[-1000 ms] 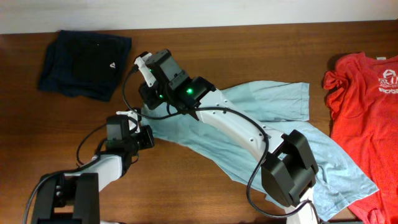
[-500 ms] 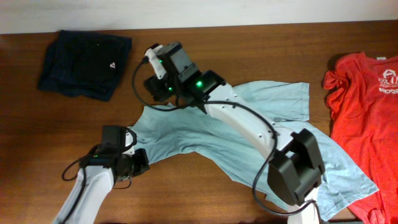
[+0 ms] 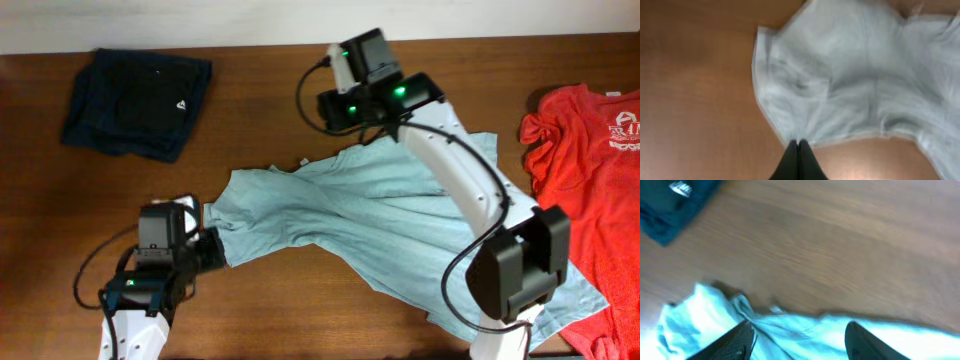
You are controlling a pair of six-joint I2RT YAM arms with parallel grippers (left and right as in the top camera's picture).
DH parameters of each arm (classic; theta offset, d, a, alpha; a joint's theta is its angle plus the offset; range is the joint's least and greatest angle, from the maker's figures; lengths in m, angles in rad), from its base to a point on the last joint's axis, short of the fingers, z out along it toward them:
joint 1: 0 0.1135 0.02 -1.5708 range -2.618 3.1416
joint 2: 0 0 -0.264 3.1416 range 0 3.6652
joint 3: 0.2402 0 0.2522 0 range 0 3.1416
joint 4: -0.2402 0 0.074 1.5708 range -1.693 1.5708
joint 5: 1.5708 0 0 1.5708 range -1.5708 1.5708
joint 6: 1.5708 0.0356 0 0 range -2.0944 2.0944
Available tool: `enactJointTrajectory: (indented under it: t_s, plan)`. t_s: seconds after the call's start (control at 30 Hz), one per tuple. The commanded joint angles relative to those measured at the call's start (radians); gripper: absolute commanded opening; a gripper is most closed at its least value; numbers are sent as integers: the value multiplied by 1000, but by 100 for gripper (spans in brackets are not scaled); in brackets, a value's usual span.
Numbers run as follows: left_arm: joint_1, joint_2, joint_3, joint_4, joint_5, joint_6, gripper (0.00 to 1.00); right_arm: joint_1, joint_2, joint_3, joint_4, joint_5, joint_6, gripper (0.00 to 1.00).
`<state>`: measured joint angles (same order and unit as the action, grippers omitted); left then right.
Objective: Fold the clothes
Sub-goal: 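Hold the corner with left gripper, pull right gripper back rightward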
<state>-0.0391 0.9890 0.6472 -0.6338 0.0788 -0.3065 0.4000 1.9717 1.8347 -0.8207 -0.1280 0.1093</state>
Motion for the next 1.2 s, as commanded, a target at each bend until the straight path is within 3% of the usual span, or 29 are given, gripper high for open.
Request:
enactJointTrajectory:
  t_s: [0.0, 0.17, 0.33, 0.63, 0.87, 1.17]
  plan:
    - [3, 72, 11, 71, -42, 20, 0, -54, -43, 17, -51, 9, 0, 66]
    - [3, 300, 11, 197, -44, 99, 0, -206, -43, 17, -166, 4, 8, 66]
    - [3, 494, 13, 312, -97, 99, 0, -318, -43, 17, -254, 4, 6, 66]
    - [8, 599, 13, 475, -122, 99, 0, -380, -43, 17, -290, 6, -2, 67]
    - [8, 599, 12, 279, -241, 45, 0, -381, -42, 16, -293, 9, -6, 70]
    - [10, 599, 13, 47, -232, 45, 6, -381, -42, 16, -311, 9, -6, 73]
